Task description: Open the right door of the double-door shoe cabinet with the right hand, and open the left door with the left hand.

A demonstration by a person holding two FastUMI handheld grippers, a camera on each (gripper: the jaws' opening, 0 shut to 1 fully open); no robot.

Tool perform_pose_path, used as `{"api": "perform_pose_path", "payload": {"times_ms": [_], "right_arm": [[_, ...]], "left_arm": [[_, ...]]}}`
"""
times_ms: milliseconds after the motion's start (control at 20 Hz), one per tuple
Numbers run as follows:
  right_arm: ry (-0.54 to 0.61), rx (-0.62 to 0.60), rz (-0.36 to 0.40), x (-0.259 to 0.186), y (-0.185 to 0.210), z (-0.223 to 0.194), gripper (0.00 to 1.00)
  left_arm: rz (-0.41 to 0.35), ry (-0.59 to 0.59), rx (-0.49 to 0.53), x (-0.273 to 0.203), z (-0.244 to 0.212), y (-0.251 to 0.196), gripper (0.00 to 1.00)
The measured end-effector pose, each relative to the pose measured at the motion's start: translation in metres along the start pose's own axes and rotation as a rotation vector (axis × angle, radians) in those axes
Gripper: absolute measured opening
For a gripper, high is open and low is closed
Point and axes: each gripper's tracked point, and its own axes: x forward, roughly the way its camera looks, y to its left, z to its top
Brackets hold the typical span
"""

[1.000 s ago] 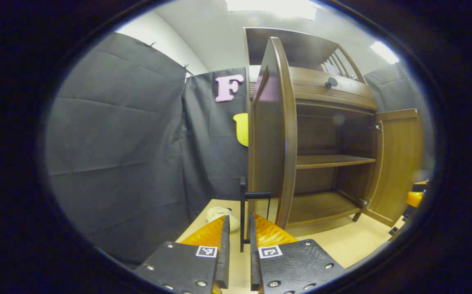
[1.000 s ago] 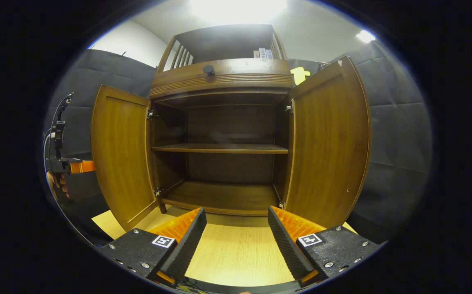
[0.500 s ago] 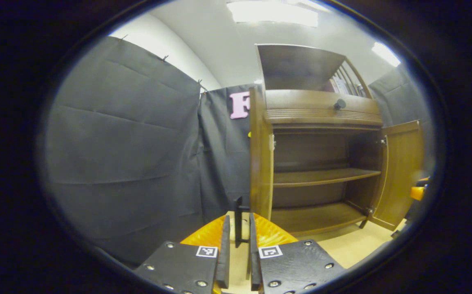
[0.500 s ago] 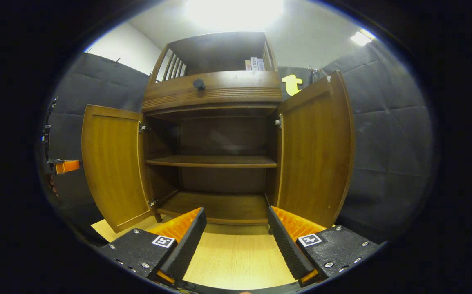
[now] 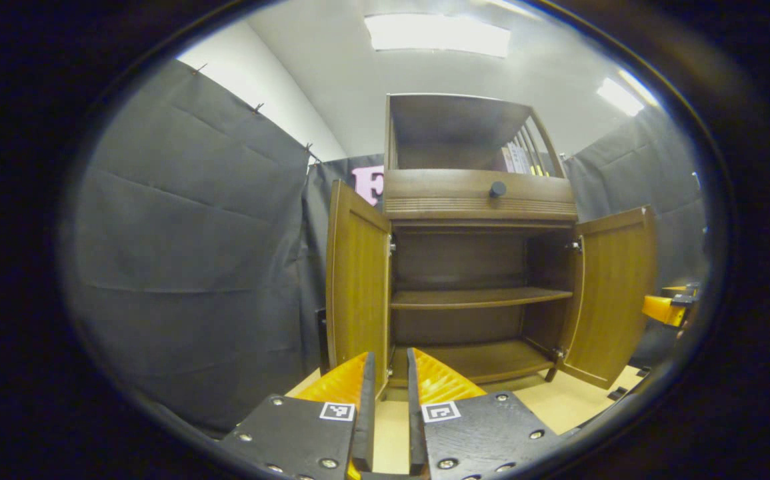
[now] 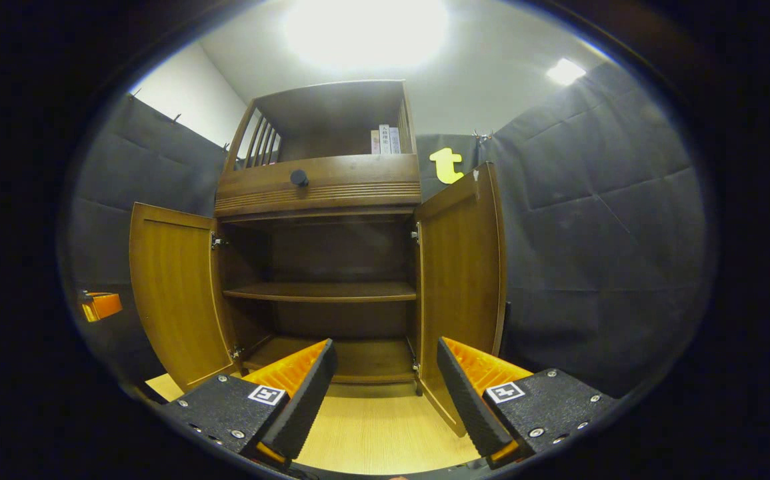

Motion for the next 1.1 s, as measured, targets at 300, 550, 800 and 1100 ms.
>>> {"api": "perform_pose_path", "payload": {"times_ms": [300, 550, 800, 1100], "right_arm": [[0.035, 0.027, -0.001, -0.014, 0.002, -0.018, 0.92], [0.031, 0.033, 0.004, -0.012, 0.002, -0.019, 0.93], [0.031, 0.031, 0.001, -0.008, -0.002, -0.018, 0.94], [0.021, 0.026, 0.001, -0.004, -0.002, -0.015, 0.93]], "left_arm": [[0.012, 0.024, -0.021, -0.005, -0.016, -0.007, 0.27], [0.020, 0.017, 0.002, -0.013, -0.014, -0.013, 0.88], [0.025, 0.030, 0.024, -0.010, -0.018, -0.016, 1.00], [0.007, 0.024, 0.037, -0.009, -0.016, -0.021, 1.00]]}}
